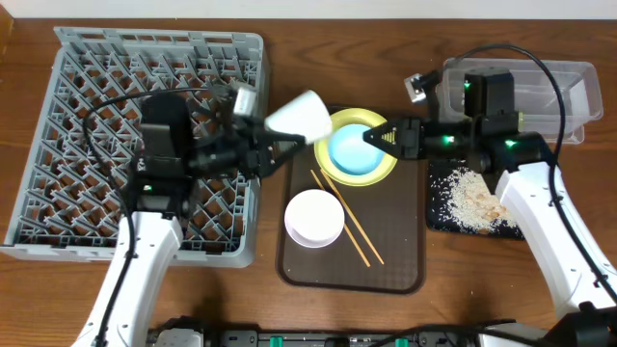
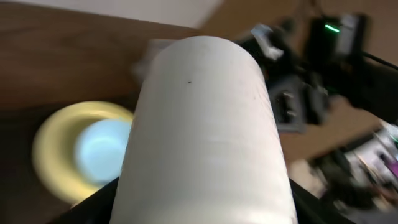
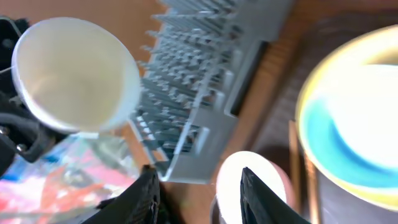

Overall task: Sort waste into correct bins and load items into the dishwasher
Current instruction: 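Carry the white cup with the left gripper and set it in the dish rack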

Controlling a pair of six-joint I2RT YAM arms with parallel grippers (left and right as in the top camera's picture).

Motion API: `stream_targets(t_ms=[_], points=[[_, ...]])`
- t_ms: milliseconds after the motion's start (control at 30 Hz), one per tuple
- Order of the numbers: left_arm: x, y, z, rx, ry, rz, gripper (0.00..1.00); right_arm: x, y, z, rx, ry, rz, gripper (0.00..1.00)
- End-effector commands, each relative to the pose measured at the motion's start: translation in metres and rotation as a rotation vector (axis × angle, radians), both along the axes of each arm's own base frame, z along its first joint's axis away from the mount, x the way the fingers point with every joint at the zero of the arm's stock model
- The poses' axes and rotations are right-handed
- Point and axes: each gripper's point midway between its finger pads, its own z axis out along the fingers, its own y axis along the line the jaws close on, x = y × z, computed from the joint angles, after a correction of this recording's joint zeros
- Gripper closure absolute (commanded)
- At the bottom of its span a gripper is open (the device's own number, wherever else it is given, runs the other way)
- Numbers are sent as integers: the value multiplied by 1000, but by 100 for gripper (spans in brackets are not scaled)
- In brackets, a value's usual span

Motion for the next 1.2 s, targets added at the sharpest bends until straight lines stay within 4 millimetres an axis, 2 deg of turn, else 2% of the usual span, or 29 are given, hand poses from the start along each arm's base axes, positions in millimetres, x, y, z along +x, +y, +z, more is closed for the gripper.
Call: stream_targets(t_ms=[0,200,333,500,633,767,900,1167], points=[[25,34,-8,95,-8,186,43,10,-18,-15,-94,-16,-58,60],[22,85,-20,211,32,362,44,8,-41,-26,-189,19,-104,60],[11,135,-25,313,134,567,50,7,-59,-28,-308,28,-130,60],[-25,203,-47,482,377,831,52,1,-88,-20,-504,39,-168,59],[-52,242,-64,604,508,981,52,-4,-104,-13,-578,72,-204,59],[-60,253,-68,614,549,1020,52,-9,-109,-13,-593,86,-194,59],[-63,252,-70,617,567,1013,52,-10,-113,-15,-607,94,-202,59],[-75,246,-95,633,708,958,52,-13,-113,-16,-610,108,-197,59]])
